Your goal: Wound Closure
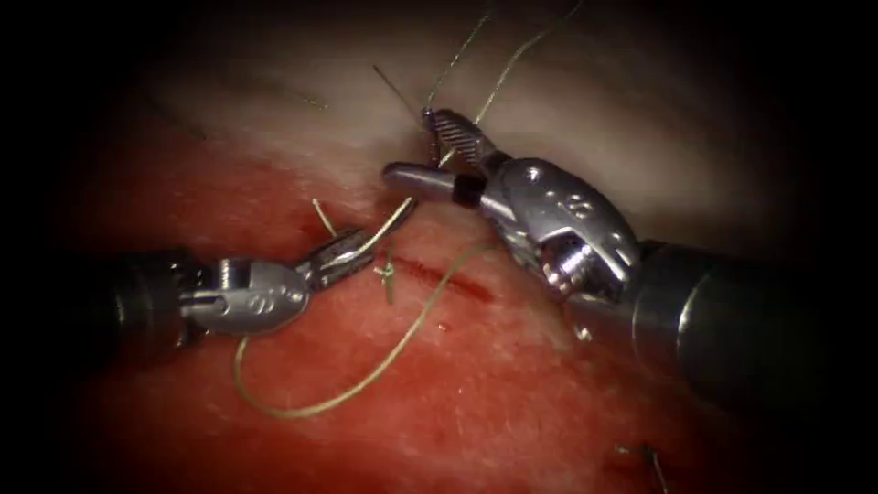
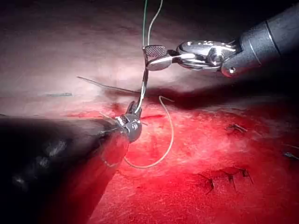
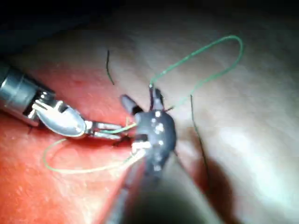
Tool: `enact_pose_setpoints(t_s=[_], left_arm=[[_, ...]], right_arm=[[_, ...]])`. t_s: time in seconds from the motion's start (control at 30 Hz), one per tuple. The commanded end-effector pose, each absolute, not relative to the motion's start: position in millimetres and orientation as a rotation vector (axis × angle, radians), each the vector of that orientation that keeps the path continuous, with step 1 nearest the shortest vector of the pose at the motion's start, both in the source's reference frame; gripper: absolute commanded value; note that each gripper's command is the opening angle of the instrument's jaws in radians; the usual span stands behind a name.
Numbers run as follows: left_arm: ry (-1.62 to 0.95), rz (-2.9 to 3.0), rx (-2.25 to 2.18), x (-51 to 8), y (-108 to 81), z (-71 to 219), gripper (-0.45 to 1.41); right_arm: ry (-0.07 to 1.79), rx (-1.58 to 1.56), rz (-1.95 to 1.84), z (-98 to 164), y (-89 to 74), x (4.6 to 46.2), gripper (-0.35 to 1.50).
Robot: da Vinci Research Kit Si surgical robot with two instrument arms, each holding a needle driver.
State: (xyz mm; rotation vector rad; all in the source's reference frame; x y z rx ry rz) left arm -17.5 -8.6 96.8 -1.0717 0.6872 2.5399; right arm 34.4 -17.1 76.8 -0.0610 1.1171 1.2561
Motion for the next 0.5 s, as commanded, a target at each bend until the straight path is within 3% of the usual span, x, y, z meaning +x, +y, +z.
enact_pose_setpoints(t_s=[0.03, 0.27, 0.33, 0.37, 0.4, 0.43, 0.5], left_arm=[[0.687, 2.538, -1.075, -18.2, -8.7, 97.5, -0.45], [0.704, 2.539, -1.078, -18.5, -8.9, 97.3, -0.45], [0.706, 2.536, -1.083, -18.6, -8.9, 97.3, -0.45], [0.706, 2.536, -1.083, -18.6, -8.9, 97.3, -0.45], [0.706, 2.536, -1.083, -18.5, -8.9, 97.3, -0.45], [0.71, 2.541, -1.082, -18.5, -8.9, 97.2, -0.45], [0.716, 2.544, -1.086, -18.6, -8.9, 97.2, -0.45]], right_arm=[[1.12, -0.064, 1.255, 77.6, -16.8, 35.2, 0.81], [1.114, -0.073, 1.249, 79.0, -17.1, 35.7, 0.81], [1.108, -0.076, 1.248, 79.3, -17.3, 36.0, 0.72], [1.104, -0.074, 1.246, 79.4, -17.4, 36.1, 0.62], [1.1, -0.058, 1.266, 79.5, -17.4, 36.2, 0.4], [1.1, -0.029, 1.306, 79.6, -17.5, 36.3, -0.25], [1.098, -0.035, 1.332, 79.5, -17.6, 36.3, -0.35]])
